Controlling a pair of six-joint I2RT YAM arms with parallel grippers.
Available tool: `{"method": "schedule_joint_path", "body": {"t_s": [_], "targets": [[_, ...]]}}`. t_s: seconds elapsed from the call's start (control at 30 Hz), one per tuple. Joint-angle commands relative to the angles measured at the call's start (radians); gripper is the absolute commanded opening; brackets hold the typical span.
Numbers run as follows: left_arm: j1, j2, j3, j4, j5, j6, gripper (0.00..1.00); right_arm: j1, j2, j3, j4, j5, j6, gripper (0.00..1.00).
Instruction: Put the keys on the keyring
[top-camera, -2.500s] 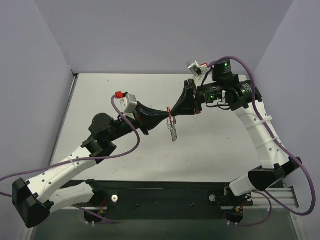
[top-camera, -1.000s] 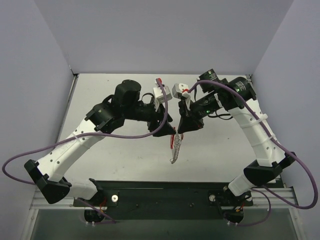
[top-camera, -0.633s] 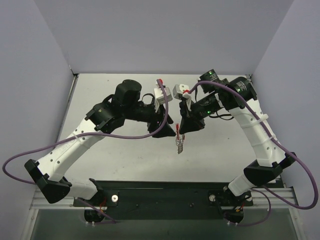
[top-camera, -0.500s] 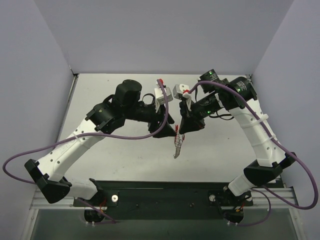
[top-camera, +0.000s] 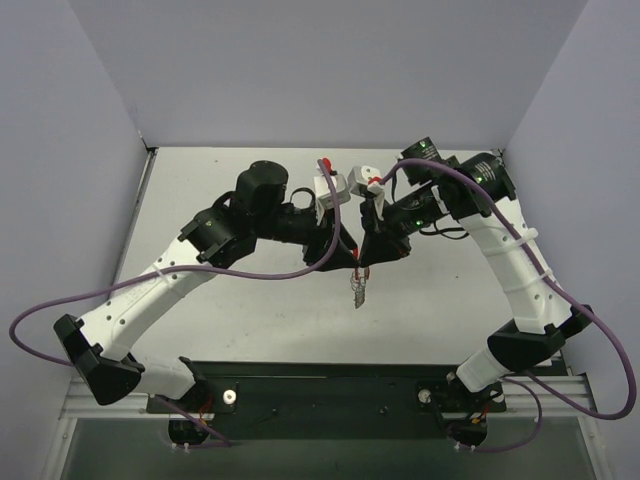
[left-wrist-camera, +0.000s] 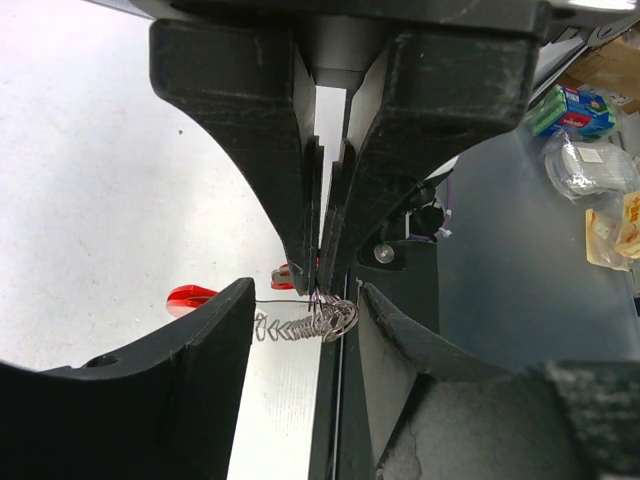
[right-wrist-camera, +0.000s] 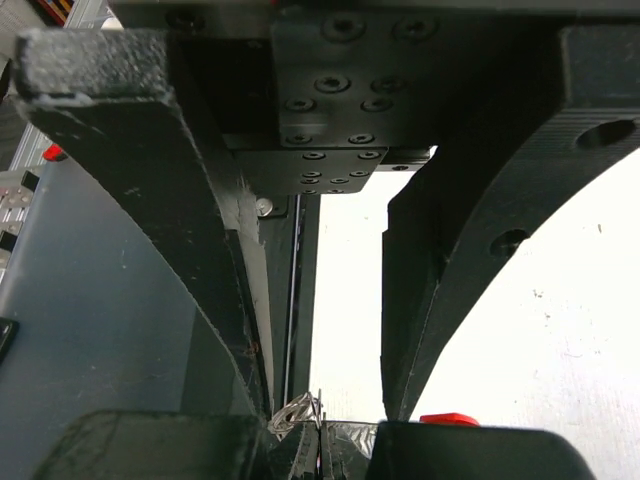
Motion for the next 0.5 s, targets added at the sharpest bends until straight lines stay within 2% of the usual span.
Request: {"method": "schedule_joint_path", "body": {"t_s": [0.0,0.2,0.27,0.33,0.43,0.47], "targets": [[-0.011,0.016,-0.006,0.061,0.011,-0.009,0.54,-0.012,-0.025,0.036,0.01,-0.054,0.001,0.0],[-0.014,0.012,-0.021,0.059,-0.017,0.0,0.52,-0.022,-0.03,0.038,0.016,-0.068,0.005,0.0],[-0.014,0.009,-0.032,0.073,-0.014,-0.007,0.4,-0.024,-0.031,0.038,0.017,-0.074,0.005,0.0],[-0.012,0.007,-0.038,0.087,-0.011,-0.012,0.37,-0.027,-0.033,0.038,0.019,-0.075,0.003,0.0],[-0.014,0.007,-0.036,0.091,-0.014,-0.01,0.25,-0.027,-0.035,0.035,0.017,-0.074,0.001,0.0],[-0.014,0.002,-0.035,0.09,-0.014,-0.012,0.09,-0.027,-0.038,0.032,0.017,-0.074,0.001,0.0]]}}
